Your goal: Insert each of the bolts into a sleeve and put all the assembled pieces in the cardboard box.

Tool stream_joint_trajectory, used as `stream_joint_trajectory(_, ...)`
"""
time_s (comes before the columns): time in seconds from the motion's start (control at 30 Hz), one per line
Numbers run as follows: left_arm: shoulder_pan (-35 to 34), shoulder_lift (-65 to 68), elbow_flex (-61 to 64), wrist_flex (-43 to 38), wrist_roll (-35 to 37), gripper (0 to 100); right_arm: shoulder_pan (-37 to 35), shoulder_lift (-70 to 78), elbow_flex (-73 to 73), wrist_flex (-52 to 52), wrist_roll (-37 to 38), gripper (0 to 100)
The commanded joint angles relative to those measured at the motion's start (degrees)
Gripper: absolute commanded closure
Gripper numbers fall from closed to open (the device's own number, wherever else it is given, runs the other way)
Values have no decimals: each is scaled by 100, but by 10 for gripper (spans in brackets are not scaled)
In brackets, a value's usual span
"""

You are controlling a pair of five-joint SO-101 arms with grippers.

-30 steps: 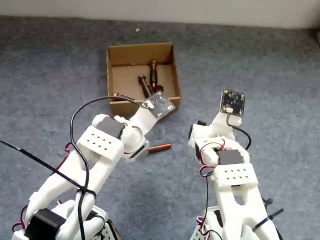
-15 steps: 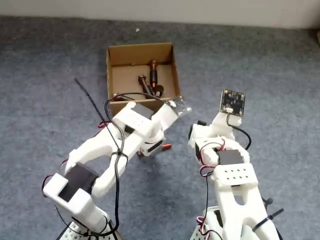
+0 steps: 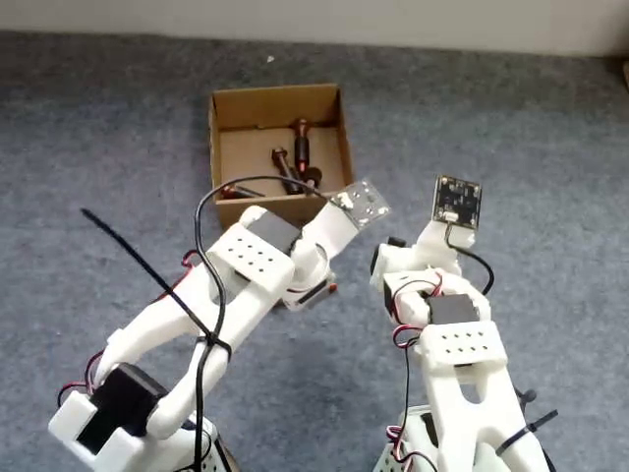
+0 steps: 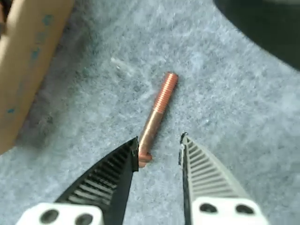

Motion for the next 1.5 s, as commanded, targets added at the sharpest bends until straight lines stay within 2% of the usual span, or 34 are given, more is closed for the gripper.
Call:
stream_joint_trajectory(0.0, 66, 567, -215, -290, 62, 841, 40, -171, -75, -127, -9, 992)
stream_joint_trajectory(0.1, 163, 1393, -690, -255, -246, 841, 40, -171, -75, -127, -9, 992)
stream_joint_trajectory(0.23, 198, 2431, -1411, -220, -255, 846, 40, -171, -66, -127, -9, 992)
stream_joint_trajectory(0.3, 180, 2712, -1851, 44, -246, 847, 40, -171, -66, -127, -9, 992)
stream_joint_trajectory(0.5, 224, 3046, -2369, 211, -246, 851, 66, -171, -75, -127, -9, 992)
stream_joint_trajectory(0.67, 233, 3073, -2378, 237, -246, 987, 338, -171, -75, -127, -9, 992)
stream_joint_trajectory(0.77, 224, 2888, -2378, 431, -246, 995, 453, -171, -75, -127, -9, 992)
stream_joint_trajectory(0.87, 233, 2167, -2316, 738, -202, 995, 470, -171, -75, -127, -9, 992)
stream_joint_trajectory(1.0, 163, 769, -2009, 888, 264, 995, 470, -171, -75, -127, -9, 992)
stream_joint_trajectory(1.17, -171, -1191, -1191, 879, 281, 995, 470, -171, -75, -127, -9, 992)
stream_joint_trajectory(1.27, -435, -2404, -585, 853, 589, 995, 453, -171, -75, -127, -9, 992)
stream_joint_trajectory(1.37, -655, -3459, 110, 501, 1099, 995, 444, -171, -75, -127, -9, 992)
stream_joint_trajectory(1.47, -752, -4356, 1077, -237, 1495, 995, 444, -171, -75, -127, -9, 992)
